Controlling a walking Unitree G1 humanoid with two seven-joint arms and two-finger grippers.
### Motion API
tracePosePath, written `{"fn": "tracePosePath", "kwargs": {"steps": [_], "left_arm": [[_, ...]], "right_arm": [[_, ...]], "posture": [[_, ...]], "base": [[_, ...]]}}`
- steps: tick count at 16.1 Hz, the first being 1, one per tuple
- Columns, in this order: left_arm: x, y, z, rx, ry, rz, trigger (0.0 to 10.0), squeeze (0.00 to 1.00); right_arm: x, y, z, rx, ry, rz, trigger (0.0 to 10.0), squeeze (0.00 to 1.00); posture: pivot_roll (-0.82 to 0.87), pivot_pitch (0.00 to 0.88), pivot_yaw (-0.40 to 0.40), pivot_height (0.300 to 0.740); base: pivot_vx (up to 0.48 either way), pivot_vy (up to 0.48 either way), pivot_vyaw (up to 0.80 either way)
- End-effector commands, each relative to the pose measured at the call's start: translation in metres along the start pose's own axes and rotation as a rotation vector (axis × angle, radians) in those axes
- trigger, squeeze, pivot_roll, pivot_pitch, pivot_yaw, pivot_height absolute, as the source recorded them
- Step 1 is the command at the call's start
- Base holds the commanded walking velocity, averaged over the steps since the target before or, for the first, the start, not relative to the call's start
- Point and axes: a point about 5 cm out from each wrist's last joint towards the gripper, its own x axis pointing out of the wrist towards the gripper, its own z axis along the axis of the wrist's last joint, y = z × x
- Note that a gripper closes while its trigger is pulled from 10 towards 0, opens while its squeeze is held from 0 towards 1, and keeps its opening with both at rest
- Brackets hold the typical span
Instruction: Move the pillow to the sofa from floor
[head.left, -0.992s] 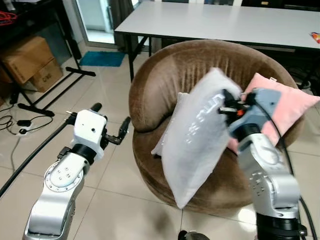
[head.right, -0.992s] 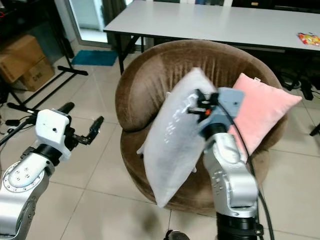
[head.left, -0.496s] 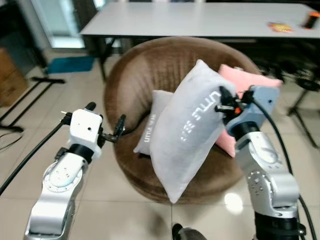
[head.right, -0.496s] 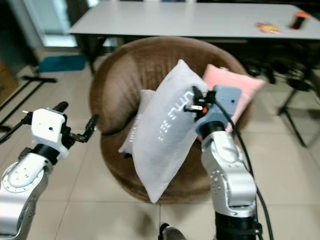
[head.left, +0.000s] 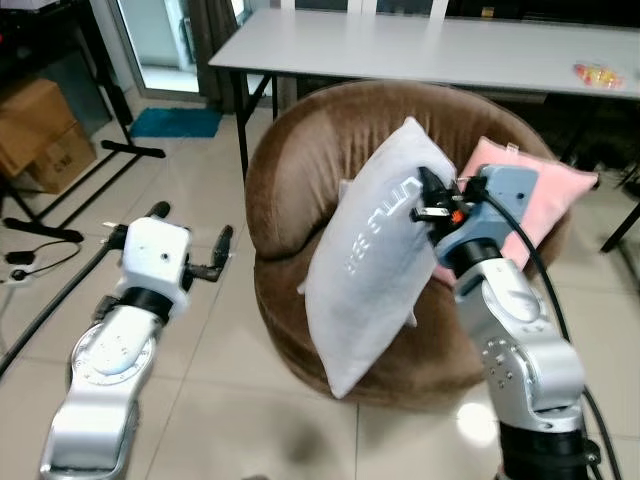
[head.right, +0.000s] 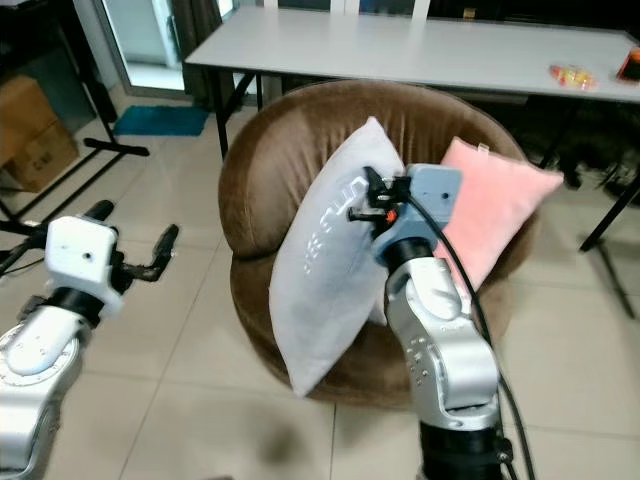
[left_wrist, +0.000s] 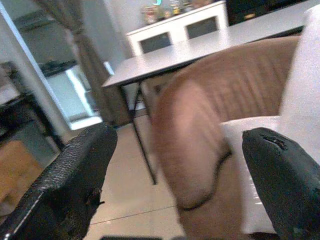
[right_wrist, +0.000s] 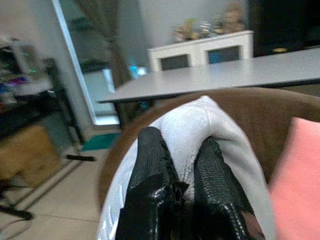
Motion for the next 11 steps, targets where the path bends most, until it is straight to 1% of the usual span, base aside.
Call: {"fn": "tracePosePath", "kwargs": {"steps": [1, 5, 8, 11], "left_arm": [[-0.0001, 0.0027, 0.0007, 0.004, -0.002, 0.010, 10.0, 0.00], [-0.0017, 0.0026, 0.0008, -0.003, -0.003, 0.011, 10.0, 0.00], [-0.0027, 0.0020, 0.0011, -0.026, -0.003, 0.003, 10.0, 0.00], [-0.0030, 0.0020, 0.0014, -0.033, -0.006, 0.000, 10.0, 0.00]], "right_arm": [[0.0014, -0.0002, 0.0143, -0.007, -0.070, 0.003, 10.0, 0.00], [0.0036, -0.0078, 0.0168, -0.010, -0.082, -0.045, 10.0, 0.00], [0.0049, -0.0089, 0.0212, 0.005, -0.104, -0.050, 10.0, 0.00], [0.0057, -0.0067, 0.0215, 0.010, -0.108, -0.048, 10.0, 0.00]], "posture": [[0.02, 0.000, 0.024, 0.740], [0.02, 0.000, 0.019, 0.740], [0.03, 0.000, 0.016, 0.740], [0.03, 0.000, 0.016, 0.740]], "base": [[0.000, 0.000, 0.00], [0.000, 0.000, 0.00], [0.000, 0.000, -0.80], [0.288, 0.000, -0.80]]}}
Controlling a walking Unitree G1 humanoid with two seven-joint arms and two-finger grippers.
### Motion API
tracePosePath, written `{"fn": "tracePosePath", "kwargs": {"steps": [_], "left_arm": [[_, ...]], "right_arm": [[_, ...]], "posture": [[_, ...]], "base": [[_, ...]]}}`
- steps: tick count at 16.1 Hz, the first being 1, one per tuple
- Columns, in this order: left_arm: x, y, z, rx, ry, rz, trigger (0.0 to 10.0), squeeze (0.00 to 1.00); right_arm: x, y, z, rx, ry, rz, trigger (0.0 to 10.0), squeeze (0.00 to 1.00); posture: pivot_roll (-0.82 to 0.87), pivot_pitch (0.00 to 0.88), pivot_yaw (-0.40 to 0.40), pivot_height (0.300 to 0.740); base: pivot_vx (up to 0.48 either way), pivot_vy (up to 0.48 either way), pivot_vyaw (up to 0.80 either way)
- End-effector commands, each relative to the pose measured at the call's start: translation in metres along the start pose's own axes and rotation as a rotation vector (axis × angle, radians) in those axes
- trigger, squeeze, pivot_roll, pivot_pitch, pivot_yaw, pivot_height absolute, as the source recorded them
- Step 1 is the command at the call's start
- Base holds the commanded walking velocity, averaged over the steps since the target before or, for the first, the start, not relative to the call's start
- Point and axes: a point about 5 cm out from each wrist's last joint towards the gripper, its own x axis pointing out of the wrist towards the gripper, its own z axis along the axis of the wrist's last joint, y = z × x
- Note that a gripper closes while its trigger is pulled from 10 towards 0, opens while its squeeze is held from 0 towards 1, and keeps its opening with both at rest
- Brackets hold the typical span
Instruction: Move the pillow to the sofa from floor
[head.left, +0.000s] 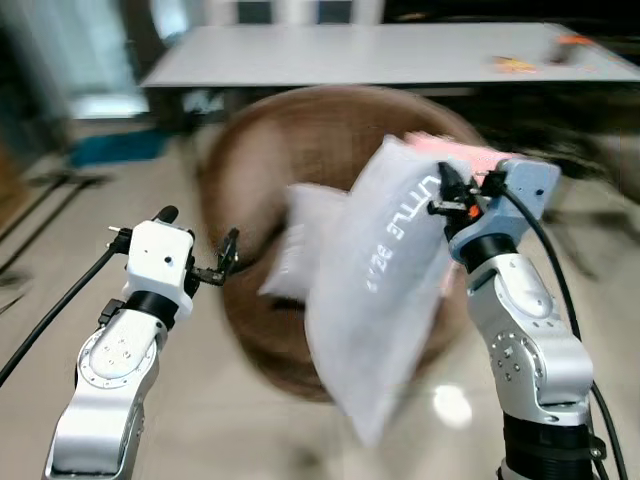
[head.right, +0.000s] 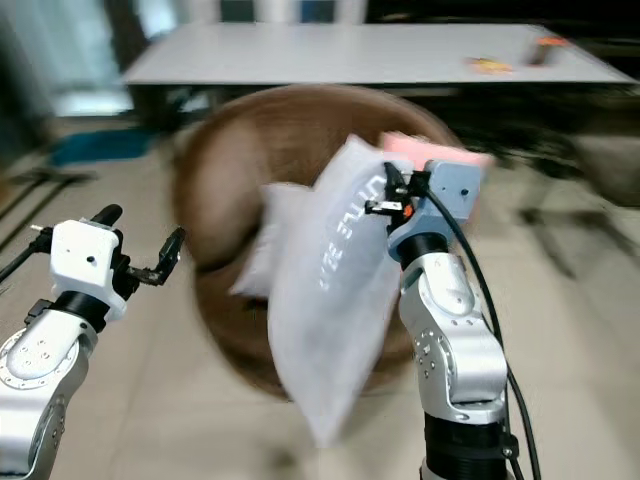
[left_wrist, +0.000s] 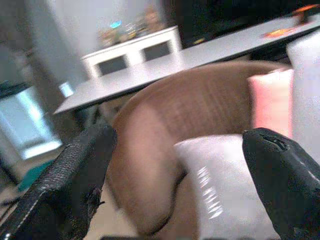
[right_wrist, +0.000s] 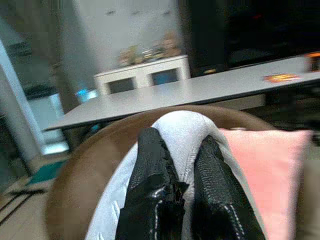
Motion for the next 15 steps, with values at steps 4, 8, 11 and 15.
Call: {"fn": "tracePosePath", "kwargs": {"steps": [4, 8, 11, 15], "left_arm": [[-0.001, -0.002, 0.004, -0.004, -0.013, -0.017, 10.0, 0.00], [-0.001, -0.002, 0.004, -0.001, -0.012, -0.016, 10.0, 0.00], [-0.002, -0.002, 0.003, -0.002, -0.011, -0.017, 10.0, 0.00], [-0.003, -0.003, 0.003, 0.010, -0.007, -0.031, 10.0, 0.00]], "right_arm": [[0.002, 0.004, 0.015, -0.009, -0.086, 0.027, 10.0, 0.00], [0.003, 0.014, 0.012, 0.002, -0.069, 0.087, 10.0, 0.00], [0.002, 0.023, 0.015, 0.021, -0.076, 0.169, 10.0, 0.00], [0.005, 0.026, 0.021, 0.063, -0.107, 0.191, 10.0, 0.00]], "posture": [[0.03, 0.000, 0.012, 0.740], [0.03, 0.000, 0.009, 0.740], [0.03, 0.000, 0.006, 0.740], [0.04, 0.000, 0.005, 0.740]], "base": [[0.302, 0.000, -0.20], [0.303, 0.000, 0.00], [0.299, 0.000, 0.42], [0.299, 0.000, 0.70]]}}
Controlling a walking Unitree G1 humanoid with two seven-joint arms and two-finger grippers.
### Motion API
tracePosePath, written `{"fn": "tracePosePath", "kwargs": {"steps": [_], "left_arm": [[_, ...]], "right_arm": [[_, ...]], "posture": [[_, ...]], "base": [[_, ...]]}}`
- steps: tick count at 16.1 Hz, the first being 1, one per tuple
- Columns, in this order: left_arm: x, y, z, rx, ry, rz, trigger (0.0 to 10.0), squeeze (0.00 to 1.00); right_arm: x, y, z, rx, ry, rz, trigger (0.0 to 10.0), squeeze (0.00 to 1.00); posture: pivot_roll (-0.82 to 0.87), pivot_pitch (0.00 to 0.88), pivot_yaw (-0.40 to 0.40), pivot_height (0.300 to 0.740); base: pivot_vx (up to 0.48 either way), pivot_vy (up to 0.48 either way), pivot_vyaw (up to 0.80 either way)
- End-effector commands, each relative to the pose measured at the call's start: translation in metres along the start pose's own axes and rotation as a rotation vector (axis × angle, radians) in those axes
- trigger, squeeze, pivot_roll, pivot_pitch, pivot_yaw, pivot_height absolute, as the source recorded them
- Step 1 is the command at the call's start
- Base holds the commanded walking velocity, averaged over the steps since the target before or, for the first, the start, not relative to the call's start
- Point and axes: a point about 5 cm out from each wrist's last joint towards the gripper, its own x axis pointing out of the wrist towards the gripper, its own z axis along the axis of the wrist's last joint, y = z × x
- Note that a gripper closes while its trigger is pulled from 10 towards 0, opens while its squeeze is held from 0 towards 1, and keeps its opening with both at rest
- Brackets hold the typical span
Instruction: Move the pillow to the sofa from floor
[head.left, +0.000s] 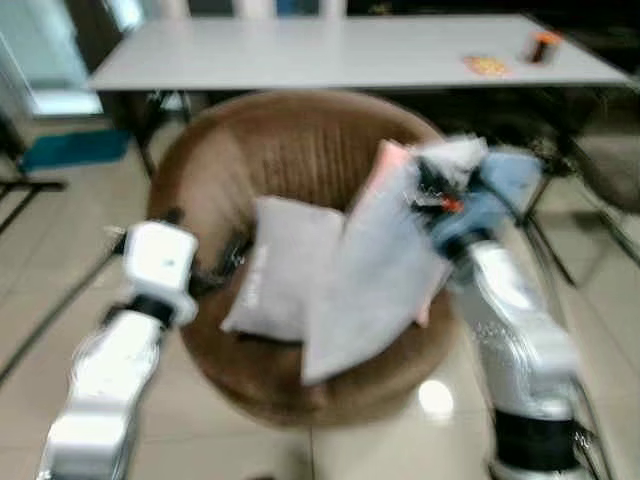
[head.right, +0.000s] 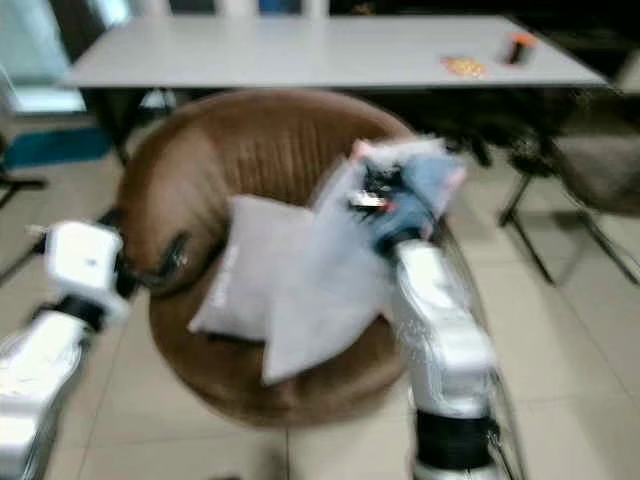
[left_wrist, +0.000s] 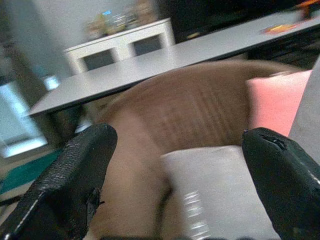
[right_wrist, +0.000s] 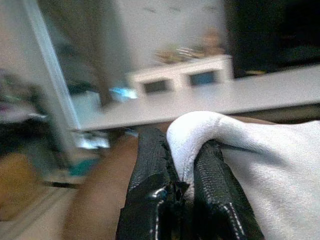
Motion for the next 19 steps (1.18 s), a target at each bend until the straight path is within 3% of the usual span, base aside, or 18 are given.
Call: {"fn": "tracePosePath", "kwargs": {"steps": [1, 6, 16, 17, 19], "left_arm": [[0.002, -0.006, 0.004, 0.004, -0.016, -0.028, 10.0, 0.00], [0.000, -0.009, 0.003, 0.017, -0.005, -0.054, 10.0, 0.00], [-0.010, -0.007, 0.004, 0.027, 0.005, -0.060, 10.0, 0.00], [-0.010, -0.005, 0.005, 0.027, 0.004, -0.056, 10.0, 0.00], [-0.010, -0.004, 0.005, 0.031, 0.004, -0.049, 10.0, 0.00]], "right_arm": [[-0.003, -0.008, 0.014, -0.002, -0.075, -0.023, 10.0, 0.00], [0.006, -0.009, 0.015, -0.009, -0.074, -0.001, 10.0, 0.00], [0.043, 0.012, 0.028, -0.048, -0.107, 0.234, 10.0, 0.00], [0.044, 0.013, 0.028, -0.055, -0.109, 0.239, 10.0, 0.00], [0.042, 0.004, 0.017, 0.016, -0.071, 0.125, 10.0, 0.00]], "posture": [[0.04, 0.000, 0.005, 0.740], [0.04, 0.000, 0.000, 0.740], [0.08, 0.000, -0.015, 0.740], [0.08, 0.000, -0.015, 0.740], [0.09, 0.000, -0.023, 0.740]], "base": [[0.292, 0.000, 0.00], [0.279, 0.000, 0.00], [0.273, 0.000, 0.00], [0.330, 0.000, 0.00], [0.343, 0.000, 0.43]]}}
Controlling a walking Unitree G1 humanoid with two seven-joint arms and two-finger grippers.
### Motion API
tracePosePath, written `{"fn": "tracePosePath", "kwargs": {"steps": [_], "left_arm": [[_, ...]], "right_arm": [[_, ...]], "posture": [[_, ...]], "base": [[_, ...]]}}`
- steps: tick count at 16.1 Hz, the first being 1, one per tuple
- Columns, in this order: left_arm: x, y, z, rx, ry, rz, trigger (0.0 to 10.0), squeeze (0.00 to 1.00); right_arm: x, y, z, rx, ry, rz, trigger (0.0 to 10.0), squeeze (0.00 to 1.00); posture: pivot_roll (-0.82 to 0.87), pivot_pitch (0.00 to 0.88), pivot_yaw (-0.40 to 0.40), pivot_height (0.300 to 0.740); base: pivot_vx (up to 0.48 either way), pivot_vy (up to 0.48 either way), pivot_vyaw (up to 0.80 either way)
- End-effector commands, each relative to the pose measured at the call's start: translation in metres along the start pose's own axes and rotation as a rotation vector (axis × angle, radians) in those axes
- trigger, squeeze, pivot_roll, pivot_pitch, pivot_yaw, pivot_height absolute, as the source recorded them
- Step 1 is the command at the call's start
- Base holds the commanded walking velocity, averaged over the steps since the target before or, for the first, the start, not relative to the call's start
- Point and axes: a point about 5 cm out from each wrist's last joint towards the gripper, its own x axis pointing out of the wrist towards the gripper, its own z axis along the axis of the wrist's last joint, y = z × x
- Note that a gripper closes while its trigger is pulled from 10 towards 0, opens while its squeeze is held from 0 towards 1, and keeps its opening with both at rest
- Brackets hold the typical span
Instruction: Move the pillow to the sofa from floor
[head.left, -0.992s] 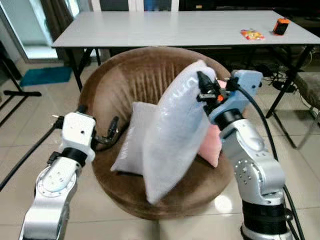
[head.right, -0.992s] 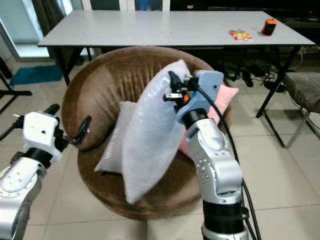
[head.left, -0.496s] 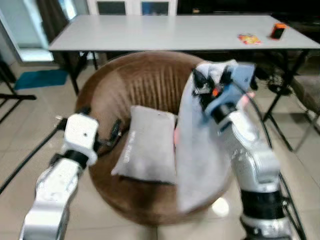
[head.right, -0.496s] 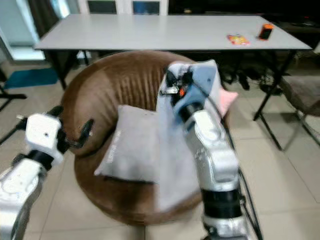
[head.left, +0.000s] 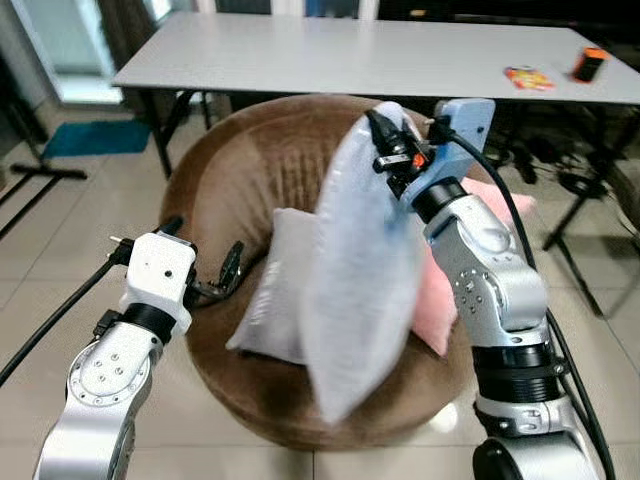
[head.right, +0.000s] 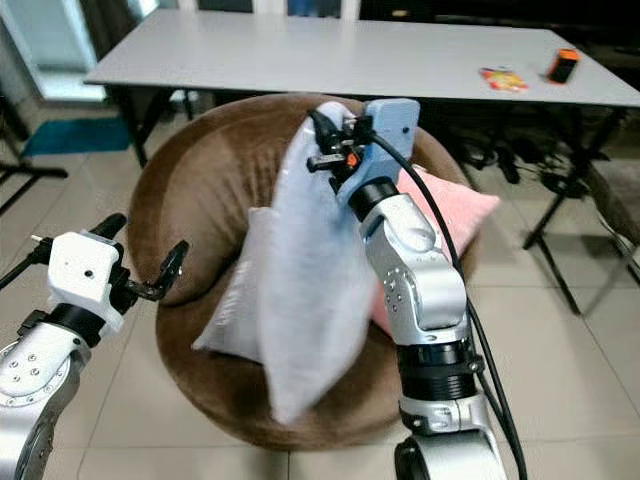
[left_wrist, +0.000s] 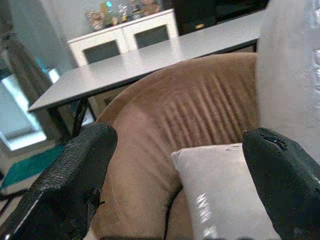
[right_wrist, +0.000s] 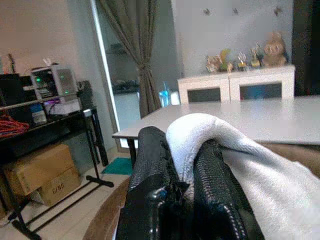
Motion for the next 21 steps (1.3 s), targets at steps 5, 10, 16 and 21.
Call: {"fn": "tracePosePath", "kwargs": {"steps": [5, 10, 16, 21], "left_arm": [[0.002, 0.001, 0.002, 0.011, 0.000, -0.014, 10.0, 0.00], [0.008, -0.004, 0.002, 0.015, -0.001, -0.060, 10.0, 0.00], [0.004, -0.013, -0.001, 0.023, 0.012, -0.130, 10.0, 0.00], [-0.015, -0.016, -0.014, 0.034, 0.124, -0.316, 10.0, 0.00]], "right_arm": [[-0.019, -0.015, -0.003, 0.086, -0.024, -0.138, 10.0, 0.00], [-0.027, -0.007, -0.003, 0.121, -0.008, -0.069, 10.0, 0.00], [-0.021, 0.018, -0.001, 0.137, 0.011, 0.104, 10.0, 0.00], [0.002, 0.025, 0.006, 0.262, 0.040, 0.326, 10.0, 0.00]], "posture": [[0.06, 0.000, 0.009, 0.740], [0.04, 0.000, 0.046, 0.740], [0.05, 0.000, 0.034, 0.740], [0.07, 0.000, 0.015, 0.740]], "base": [[0.346, 0.000, 0.00], [0.348, 0.000, 0.00], [0.103, 0.000, 0.40], [0.000, 0.000, 0.00]]}}
